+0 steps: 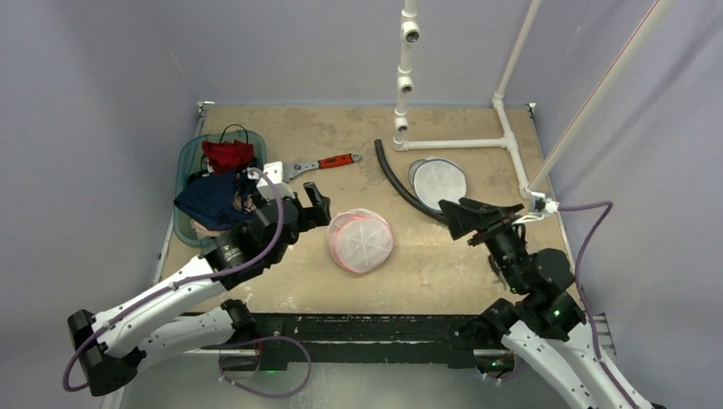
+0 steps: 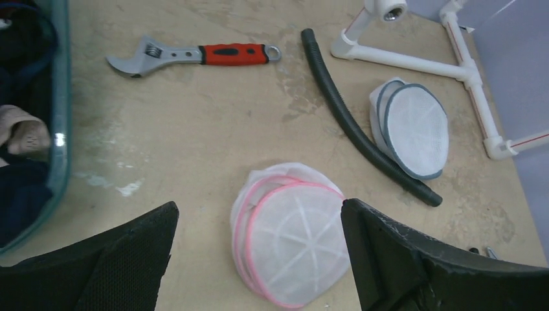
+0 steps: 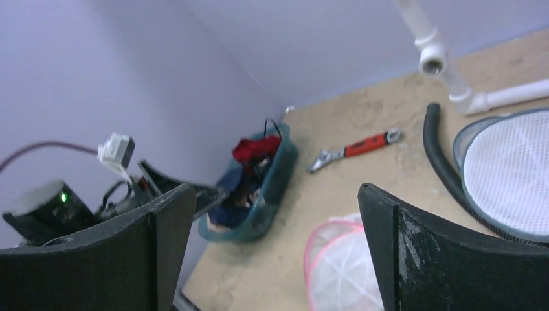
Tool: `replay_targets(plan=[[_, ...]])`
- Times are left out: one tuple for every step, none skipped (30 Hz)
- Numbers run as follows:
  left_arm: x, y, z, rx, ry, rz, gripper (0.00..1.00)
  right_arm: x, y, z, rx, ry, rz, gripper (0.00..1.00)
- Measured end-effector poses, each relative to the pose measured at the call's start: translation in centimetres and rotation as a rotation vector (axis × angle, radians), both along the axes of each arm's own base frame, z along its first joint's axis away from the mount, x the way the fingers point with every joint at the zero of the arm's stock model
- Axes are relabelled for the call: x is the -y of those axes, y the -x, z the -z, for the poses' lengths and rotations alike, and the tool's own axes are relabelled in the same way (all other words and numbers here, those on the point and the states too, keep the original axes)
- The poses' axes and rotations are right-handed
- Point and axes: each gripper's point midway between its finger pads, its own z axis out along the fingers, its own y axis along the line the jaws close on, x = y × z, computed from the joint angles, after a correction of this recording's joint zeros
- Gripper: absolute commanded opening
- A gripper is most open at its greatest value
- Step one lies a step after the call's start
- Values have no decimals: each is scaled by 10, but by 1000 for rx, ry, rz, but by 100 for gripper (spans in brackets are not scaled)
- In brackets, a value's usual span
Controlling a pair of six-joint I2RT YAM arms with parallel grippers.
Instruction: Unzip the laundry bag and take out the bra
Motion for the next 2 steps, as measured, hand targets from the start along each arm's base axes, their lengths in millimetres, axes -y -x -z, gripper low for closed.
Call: replay_targets(plan=[[-5,2,-3,1,-12,-9,96,4,1,-6,17,-19,13,98],[-12,4,-5,3,-28,-17,96,9,1,-11,29,-39,35,98]])
